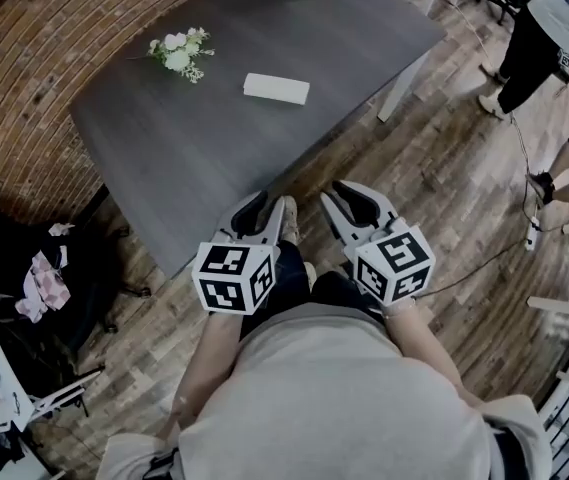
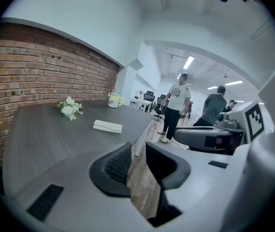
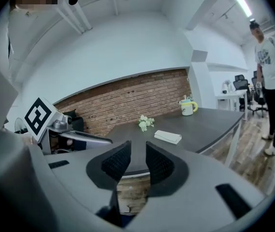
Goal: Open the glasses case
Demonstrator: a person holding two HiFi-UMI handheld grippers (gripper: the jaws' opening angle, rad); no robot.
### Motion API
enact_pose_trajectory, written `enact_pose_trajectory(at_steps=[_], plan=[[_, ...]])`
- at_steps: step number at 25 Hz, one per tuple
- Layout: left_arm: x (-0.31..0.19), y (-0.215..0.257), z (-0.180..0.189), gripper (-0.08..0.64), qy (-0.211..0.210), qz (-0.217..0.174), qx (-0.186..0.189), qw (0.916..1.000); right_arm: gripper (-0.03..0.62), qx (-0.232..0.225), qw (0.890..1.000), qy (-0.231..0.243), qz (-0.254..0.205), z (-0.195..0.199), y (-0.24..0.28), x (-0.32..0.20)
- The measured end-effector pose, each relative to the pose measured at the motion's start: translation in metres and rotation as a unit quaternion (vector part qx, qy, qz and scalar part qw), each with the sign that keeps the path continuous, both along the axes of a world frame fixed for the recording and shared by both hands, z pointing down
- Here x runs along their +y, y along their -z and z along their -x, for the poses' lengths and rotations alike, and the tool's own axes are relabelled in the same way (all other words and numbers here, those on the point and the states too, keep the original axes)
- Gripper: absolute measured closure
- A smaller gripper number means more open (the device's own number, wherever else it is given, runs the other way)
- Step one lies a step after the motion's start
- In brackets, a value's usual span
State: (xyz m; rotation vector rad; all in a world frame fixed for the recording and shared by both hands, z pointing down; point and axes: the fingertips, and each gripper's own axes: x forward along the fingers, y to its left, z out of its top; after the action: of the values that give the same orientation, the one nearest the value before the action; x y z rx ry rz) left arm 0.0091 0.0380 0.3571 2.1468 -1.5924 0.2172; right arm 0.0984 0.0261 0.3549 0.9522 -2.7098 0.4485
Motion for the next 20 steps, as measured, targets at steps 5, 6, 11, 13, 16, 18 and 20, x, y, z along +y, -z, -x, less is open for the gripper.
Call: enact_pose_trajectory(at_steps=[5,6,11,13,16,18,20], plan=[[-0.017,-0.012,0.005,0.462,0.003,0.019,-0.005,0.9998,0.489,0.004,1.000,-0.009,0.012,-0.003,-0.010,-0.018],[-0.022,-0.013,0.008,0.462,0.005,0.021,-0.003,0.9998,0.489,0.007,1.000,-0.010,0.015,-0.003,-0.011,-0.023],[-0.058,-0.017,0.021,0.462,0.007,0.024,0.005,0.9997,0.489,0.016,0.999,-0.020,0.021,0.000,-0.018,-0.060],[-0.074,-0.020,0.027,0.462,0.005,0.025,0.008,0.9996,0.489,0.020,0.999,-0.024,0.024,0.004,-0.021,-0.078],[-0.096,-0.028,0.040,0.462,0.004,0.035,0.013,0.9993,0.488,0.027,0.999,-0.024,0.029,0.012,-0.026,-0.100],[-0.115,-0.029,0.049,0.462,-0.002,0.034,0.016,0.9993,0.488,0.033,0.999,-0.021,0.028,0.018,-0.027,-0.115],[-0.135,-0.027,0.057,0.462,-0.008,0.027,0.019,0.9994,0.488,0.037,0.999,-0.018,0.025,0.026,-0.027,-0.131]])
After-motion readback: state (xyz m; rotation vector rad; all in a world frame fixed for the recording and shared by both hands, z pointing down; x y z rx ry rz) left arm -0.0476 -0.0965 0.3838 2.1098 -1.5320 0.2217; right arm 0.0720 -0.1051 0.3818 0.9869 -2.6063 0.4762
